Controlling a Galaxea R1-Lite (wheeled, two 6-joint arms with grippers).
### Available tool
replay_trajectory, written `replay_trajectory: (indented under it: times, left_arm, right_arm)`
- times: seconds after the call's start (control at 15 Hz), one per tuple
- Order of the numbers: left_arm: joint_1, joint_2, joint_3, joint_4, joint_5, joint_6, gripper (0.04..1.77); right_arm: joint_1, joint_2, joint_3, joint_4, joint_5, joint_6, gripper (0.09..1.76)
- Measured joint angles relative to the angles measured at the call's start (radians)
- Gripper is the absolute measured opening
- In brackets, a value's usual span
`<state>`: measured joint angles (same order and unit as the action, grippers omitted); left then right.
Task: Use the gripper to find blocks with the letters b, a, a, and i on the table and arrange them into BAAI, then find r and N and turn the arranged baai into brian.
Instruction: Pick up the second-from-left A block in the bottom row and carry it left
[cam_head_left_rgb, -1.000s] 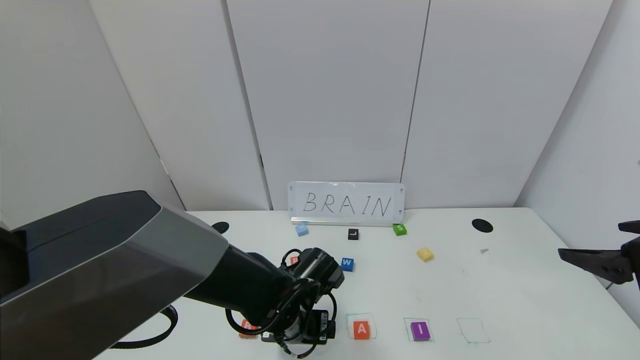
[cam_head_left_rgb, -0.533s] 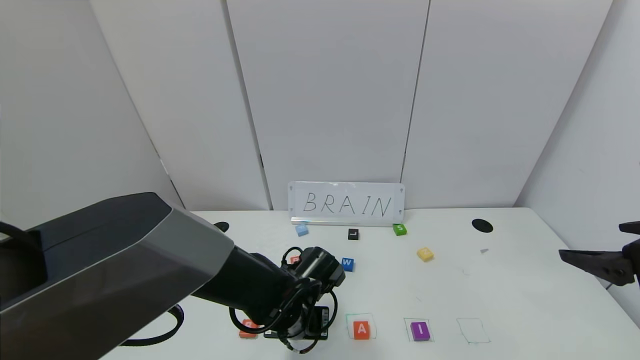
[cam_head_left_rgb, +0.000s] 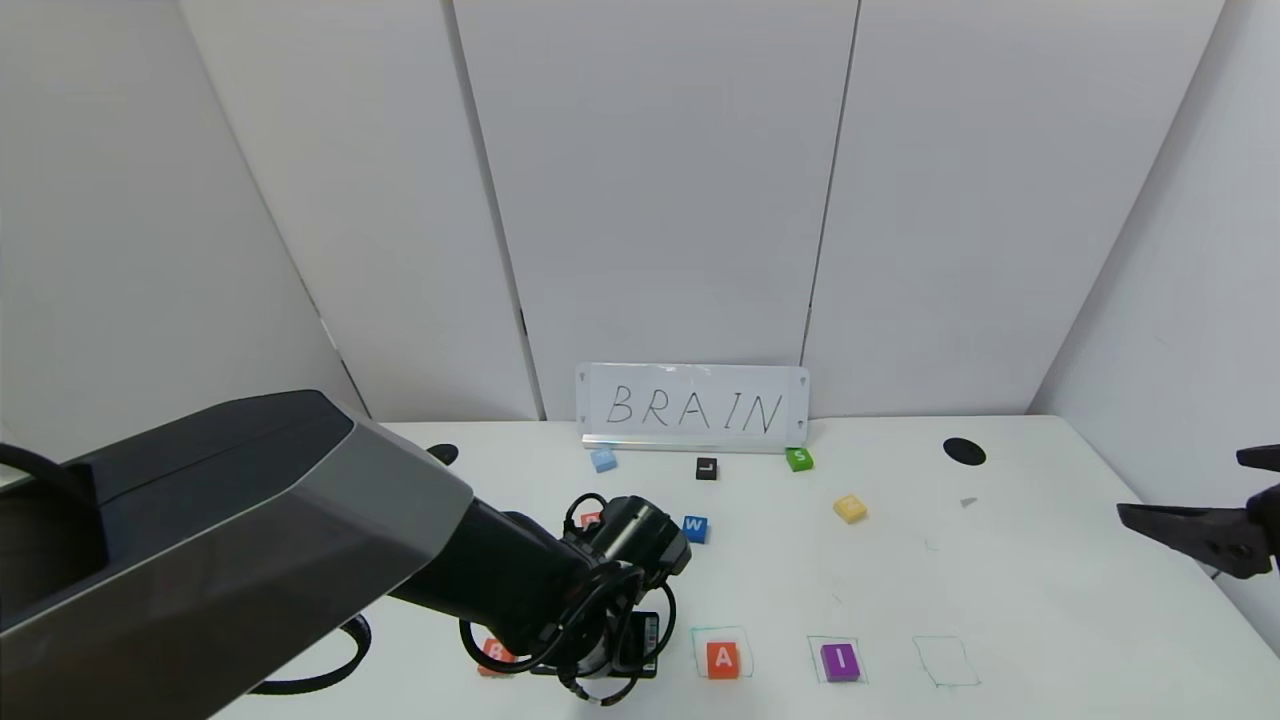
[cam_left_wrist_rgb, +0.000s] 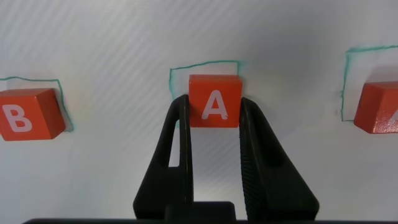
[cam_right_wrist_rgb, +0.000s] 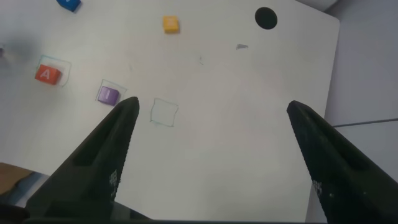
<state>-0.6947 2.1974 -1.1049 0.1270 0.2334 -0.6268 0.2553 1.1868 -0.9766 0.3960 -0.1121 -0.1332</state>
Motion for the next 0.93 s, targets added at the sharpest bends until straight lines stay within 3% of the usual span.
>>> replay_trajectory:
  times: [0.53,0.93]
  left_arm:
    - [0.01,-0.036,-0.01,0.039,0.0,0.006,0.49]
    - [0.143,-0.177,-0.028,0.187,-0.012,0.117,0.49]
  right_arm:
    - [0.034,-0.001,0.012,-0.001,-0.039,0.001,1.71]
    - [0.046,-0.004,0.019,-0.006,-0.04,0.002,1.71]
